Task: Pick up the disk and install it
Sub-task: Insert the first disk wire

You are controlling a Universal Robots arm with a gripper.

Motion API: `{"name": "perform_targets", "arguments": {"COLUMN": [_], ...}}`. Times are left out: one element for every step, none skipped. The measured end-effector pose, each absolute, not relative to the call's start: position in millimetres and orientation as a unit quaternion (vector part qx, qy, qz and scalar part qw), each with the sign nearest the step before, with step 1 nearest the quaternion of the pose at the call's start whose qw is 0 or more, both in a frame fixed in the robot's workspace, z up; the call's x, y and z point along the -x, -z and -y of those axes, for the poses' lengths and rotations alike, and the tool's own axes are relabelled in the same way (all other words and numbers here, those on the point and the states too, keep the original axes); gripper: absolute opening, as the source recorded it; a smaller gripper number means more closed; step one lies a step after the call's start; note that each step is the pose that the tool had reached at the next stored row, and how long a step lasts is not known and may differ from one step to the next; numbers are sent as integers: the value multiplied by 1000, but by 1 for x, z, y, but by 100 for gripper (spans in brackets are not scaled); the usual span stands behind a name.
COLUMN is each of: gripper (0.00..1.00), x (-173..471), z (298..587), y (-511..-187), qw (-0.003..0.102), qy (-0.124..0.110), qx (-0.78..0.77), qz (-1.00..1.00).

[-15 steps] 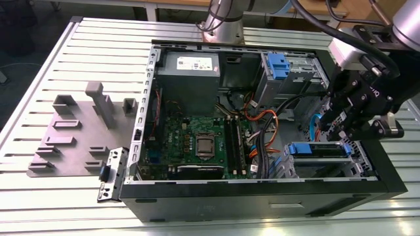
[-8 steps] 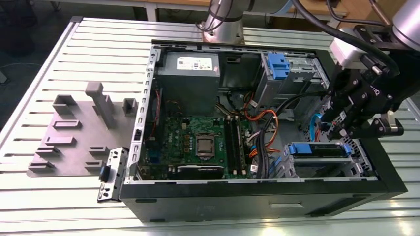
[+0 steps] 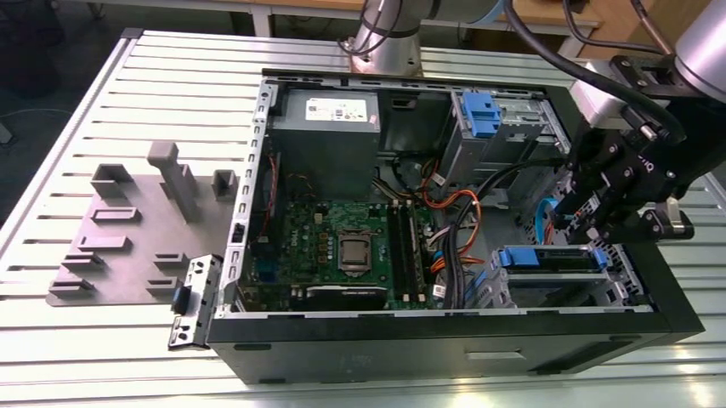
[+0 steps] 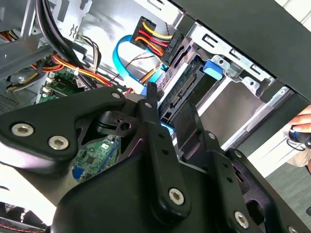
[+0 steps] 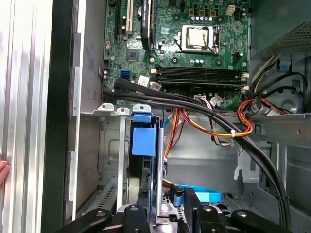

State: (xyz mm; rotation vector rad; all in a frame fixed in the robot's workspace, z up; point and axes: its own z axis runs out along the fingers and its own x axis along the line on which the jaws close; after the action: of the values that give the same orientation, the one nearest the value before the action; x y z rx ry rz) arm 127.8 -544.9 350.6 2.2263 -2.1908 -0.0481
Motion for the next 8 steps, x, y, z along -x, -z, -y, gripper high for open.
{"name": "perform_targets", "arguments": {"gripper": [42,42,42,42,42,42,42,42], "x": [-127,-127,-126,-125,-125,-124,-124,-124], "z": [545,545,545,545,545,545,545,545], "y": [-350,-350,-350,-350,-350,-350,-350,-350], "qw": [9,9,9,9,9,9,9,9], "qy": [15,15,15,15,15,15,15,15], "qx": [-713,-713,-713,-713,-713,-713,-713,-713], "qz": [701,701,701,701,701,701,701,701]}}
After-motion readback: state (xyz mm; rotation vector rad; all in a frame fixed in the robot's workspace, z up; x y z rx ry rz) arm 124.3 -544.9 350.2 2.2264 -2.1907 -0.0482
